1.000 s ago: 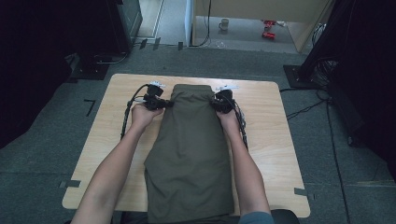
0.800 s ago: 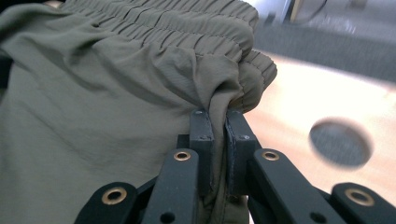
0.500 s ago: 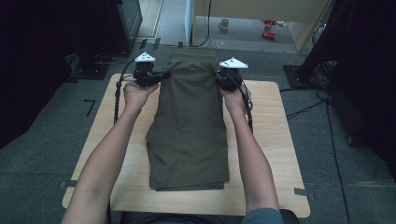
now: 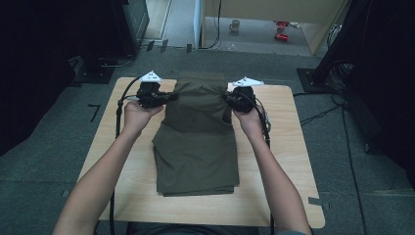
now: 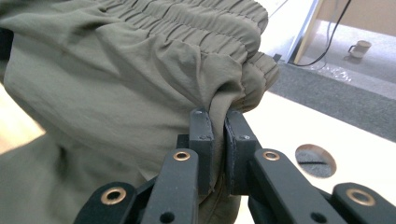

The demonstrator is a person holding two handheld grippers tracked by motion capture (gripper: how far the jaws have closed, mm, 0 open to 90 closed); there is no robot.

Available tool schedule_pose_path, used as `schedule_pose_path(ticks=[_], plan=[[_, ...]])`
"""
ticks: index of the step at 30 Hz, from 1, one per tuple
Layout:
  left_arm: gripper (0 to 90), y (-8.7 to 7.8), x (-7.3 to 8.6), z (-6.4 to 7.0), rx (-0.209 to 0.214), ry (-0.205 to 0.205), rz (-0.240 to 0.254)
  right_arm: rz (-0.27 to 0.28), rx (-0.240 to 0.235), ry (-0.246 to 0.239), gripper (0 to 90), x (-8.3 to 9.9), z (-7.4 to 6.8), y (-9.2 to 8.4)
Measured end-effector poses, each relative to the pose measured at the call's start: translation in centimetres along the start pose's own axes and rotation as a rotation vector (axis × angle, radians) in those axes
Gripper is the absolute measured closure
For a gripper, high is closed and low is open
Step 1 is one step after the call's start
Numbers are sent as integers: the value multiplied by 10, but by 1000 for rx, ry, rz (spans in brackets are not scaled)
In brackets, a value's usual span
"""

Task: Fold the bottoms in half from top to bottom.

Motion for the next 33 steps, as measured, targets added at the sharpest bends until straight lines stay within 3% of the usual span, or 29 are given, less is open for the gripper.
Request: schedule_pose_path(ticks=[11,16,24,33], plan=[[893,-26,38,36,9,52,2,-26,-76,-43,827,34,-32,-33],[890,-28,59,48,36,34,-4,-48,-99,-62,820,57,-41,-40],[884,-23,93,67,45,65,-59,-89,-109,-102,810,87,-50,-44],[860,-17,127,73,88,25,-138,-153,-157,-94,782,123,-57,-39]])
Point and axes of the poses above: each handheld gripper's, and its own axes: y roughly forward along the jaws, x roughly out of its underside, z roughly to its right, the point moved 7 cm from there along y, roughly forward along the jaws, and after that the axes turned 2 degrees about -z, right-handed, at the moved point
